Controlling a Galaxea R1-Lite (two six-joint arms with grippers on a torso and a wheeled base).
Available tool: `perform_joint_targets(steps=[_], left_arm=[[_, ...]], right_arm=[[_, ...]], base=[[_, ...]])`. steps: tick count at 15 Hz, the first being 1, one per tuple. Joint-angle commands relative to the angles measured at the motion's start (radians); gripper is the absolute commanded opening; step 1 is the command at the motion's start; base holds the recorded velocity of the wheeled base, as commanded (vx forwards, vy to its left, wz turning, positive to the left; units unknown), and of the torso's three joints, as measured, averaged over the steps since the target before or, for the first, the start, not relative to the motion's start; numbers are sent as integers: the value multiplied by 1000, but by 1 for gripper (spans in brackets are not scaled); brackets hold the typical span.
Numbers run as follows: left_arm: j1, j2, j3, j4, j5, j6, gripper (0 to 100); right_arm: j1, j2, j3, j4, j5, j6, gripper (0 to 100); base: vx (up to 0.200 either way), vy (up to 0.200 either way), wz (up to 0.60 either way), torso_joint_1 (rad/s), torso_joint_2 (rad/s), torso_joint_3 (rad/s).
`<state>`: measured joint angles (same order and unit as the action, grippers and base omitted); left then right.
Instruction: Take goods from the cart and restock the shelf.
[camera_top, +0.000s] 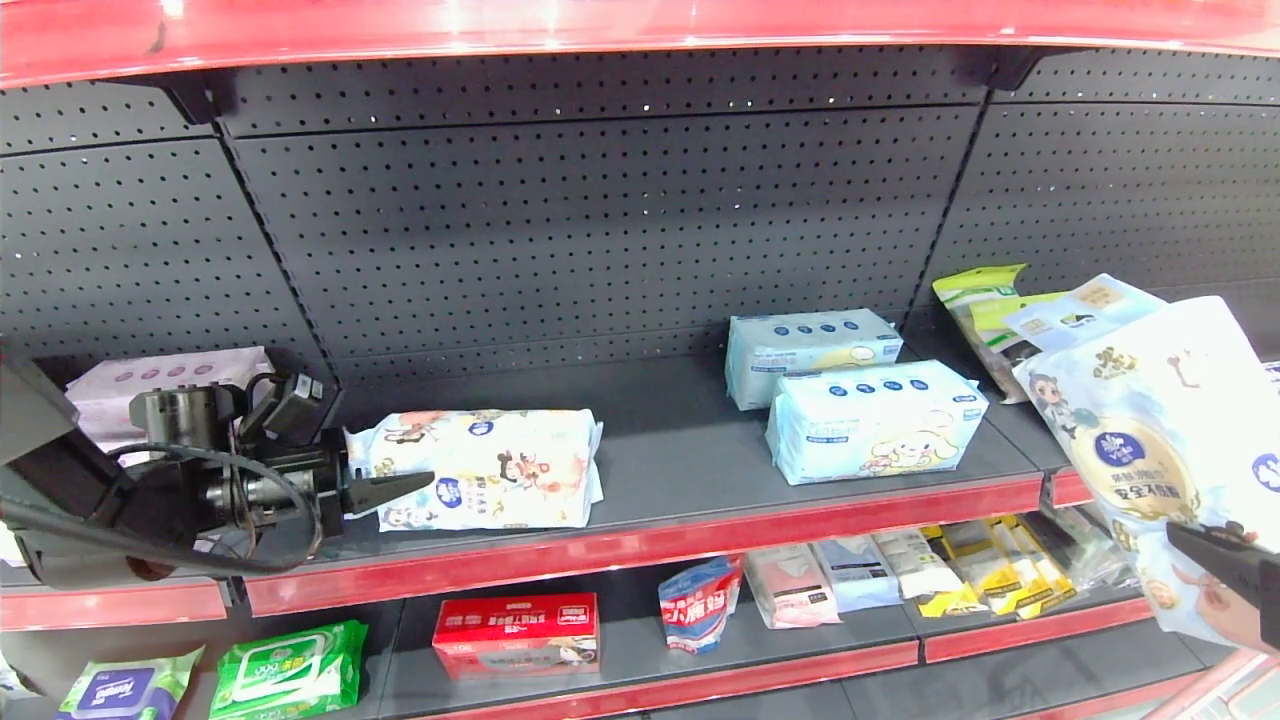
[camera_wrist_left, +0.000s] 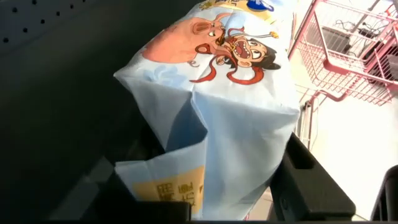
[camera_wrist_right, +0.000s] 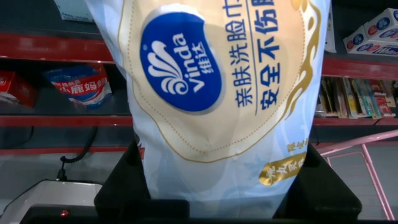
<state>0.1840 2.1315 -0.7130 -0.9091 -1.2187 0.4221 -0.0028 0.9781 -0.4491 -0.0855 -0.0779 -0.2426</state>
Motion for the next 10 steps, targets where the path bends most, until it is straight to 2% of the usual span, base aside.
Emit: perform_joint_targets(steps=[1, 5, 10], left_arm=[[0, 21, 7, 1, 2, 12, 0], [-3, 61, 7, 1, 2, 78, 0], [-12, 70, 1, -4, 2, 81, 0]], right_arm=[[0, 2, 1, -2, 0, 0, 0], [0, -1, 7, -2, 0, 0, 0], [0, -7, 12, 0, 0, 0, 0]], base=[[0, 0, 0, 0, 0, 0], [0, 0, 0, 0, 0, 0], [0, 0, 0, 0, 0, 0]])
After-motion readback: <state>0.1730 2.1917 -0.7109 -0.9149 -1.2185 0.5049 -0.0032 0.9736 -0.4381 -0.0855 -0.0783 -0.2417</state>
